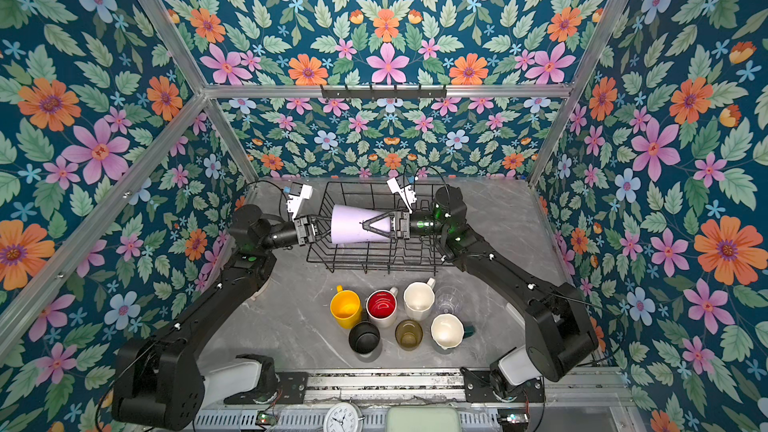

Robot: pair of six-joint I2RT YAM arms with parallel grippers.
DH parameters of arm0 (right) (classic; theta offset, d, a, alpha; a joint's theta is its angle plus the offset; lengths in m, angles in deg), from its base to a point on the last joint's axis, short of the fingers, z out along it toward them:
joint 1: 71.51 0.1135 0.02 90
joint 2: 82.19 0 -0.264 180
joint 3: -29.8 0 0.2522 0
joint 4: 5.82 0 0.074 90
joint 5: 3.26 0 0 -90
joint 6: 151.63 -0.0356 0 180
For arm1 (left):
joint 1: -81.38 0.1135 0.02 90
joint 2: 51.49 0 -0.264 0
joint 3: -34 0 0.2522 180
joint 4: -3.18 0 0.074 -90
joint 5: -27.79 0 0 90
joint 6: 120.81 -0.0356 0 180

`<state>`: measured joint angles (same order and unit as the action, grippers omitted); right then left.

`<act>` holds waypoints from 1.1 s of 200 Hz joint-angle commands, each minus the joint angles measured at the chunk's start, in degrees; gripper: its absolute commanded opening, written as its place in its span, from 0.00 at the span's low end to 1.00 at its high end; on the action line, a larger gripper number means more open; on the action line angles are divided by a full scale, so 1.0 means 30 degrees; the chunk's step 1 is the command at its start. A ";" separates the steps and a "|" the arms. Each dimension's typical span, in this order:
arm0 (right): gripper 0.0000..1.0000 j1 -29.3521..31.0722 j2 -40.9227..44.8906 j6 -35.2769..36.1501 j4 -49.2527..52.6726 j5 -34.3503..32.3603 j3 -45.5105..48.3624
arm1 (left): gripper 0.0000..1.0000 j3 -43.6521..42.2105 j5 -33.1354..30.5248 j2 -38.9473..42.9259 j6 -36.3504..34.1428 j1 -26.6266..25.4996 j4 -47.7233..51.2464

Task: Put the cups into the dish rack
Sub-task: 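Grasp the lilac mug's base with the right gripper beside the left gripper, then open the left gripper off the mug rim while the right gripper lifts the mug upright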

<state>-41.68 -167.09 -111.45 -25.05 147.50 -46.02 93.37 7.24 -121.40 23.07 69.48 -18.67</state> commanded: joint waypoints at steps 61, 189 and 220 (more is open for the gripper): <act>0.00 -0.0003 0.1758 -0.0078 0.4164 -0.2612 -0.1585 | 0.56 0.0362 0.0570 0.0490 -0.0828 -0.0047 -0.0577; 0.00 -0.2233 0.6547 0.5129 1.6095 -0.7906 -0.3203 | 0.89 0.1827 -0.4099 0.2478 -0.8729 0.0567 0.9104; 0.00 -0.2443 0.5856 0.7425 2.0418 -1.0565 -0.5344 | 0.91 0.2087 -0.6458 0.3002 -1.0091 0.0865 1.0665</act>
<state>-48.72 -148.12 -96.83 24.08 123.78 -58.61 99.03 -5.59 -113.49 -2.26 71.47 9.54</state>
